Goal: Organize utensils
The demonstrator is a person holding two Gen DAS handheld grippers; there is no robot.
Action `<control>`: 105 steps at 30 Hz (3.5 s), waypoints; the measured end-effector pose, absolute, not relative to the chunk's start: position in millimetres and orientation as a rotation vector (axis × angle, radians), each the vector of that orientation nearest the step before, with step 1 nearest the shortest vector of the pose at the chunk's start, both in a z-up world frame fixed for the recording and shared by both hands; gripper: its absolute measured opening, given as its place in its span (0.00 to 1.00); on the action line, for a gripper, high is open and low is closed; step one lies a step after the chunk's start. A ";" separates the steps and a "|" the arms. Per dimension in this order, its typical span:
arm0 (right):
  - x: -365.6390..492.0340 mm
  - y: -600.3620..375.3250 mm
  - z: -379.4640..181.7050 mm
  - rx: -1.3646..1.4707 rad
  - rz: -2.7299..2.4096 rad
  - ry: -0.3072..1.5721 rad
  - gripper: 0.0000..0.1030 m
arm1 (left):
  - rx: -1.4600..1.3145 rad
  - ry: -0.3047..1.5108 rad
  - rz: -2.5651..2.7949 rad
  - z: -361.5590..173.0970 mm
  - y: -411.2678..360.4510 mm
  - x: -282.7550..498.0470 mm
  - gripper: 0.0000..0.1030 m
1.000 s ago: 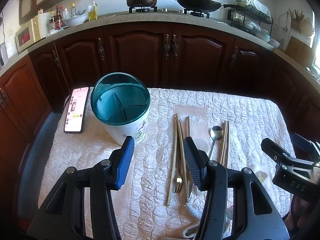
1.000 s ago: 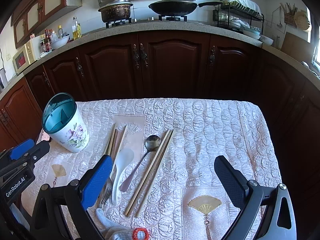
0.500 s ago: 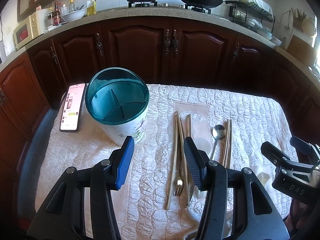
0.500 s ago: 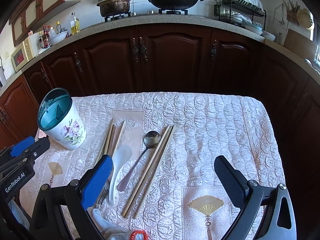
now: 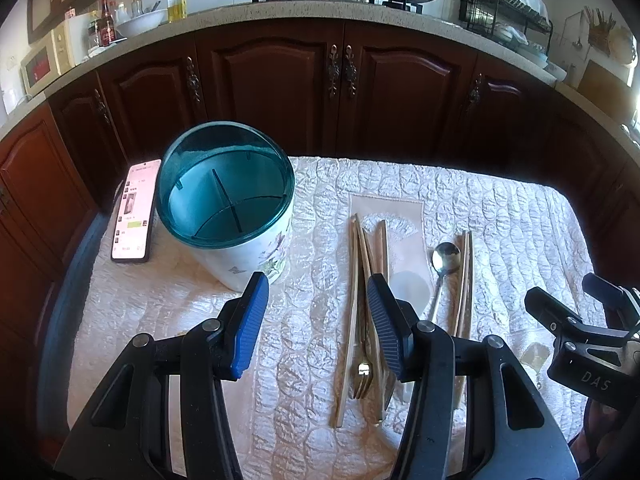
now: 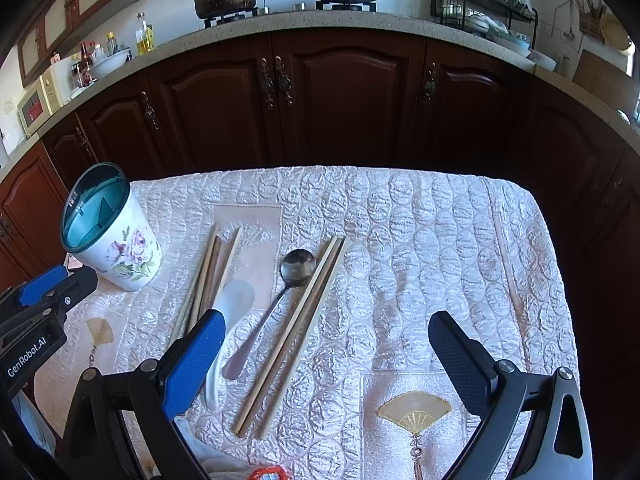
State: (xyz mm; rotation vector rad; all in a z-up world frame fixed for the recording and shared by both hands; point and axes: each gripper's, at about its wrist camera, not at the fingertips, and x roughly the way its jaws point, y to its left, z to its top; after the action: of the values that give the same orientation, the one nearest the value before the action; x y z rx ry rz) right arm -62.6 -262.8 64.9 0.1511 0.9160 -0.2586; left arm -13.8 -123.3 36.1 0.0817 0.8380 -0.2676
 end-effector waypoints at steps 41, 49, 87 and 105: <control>39.6 -369.9 -57.1 0.704 0.074 1.080 0.07 | 0.165 1.187 -0.349 -61.0 -217.6 111.4 0.18; -1.1 -386.7 -25.5 0.692 0.087 1.021 0.06 | 0.050 1.166 -0.473 -18.7 -183.8 96.4 0.15; -4.1 -377.2 -39.8 0.616 0.083 1.064 0.05 | 0.148 1.214 -0.309 -65.7 -199.1 131.8 0.07; -4.8 -361.5 20.0 0.550 0.181 1.018 0.06 | -0.058 1.066 -0.585 53.4 -119.1 65.7 0.04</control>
State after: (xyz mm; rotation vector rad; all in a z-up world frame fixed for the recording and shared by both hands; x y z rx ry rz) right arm -4.8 -361.5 20.0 0.5496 1.0176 0.1810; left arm 65.7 -119.1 53.4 -0.0582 1.0663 -0.5845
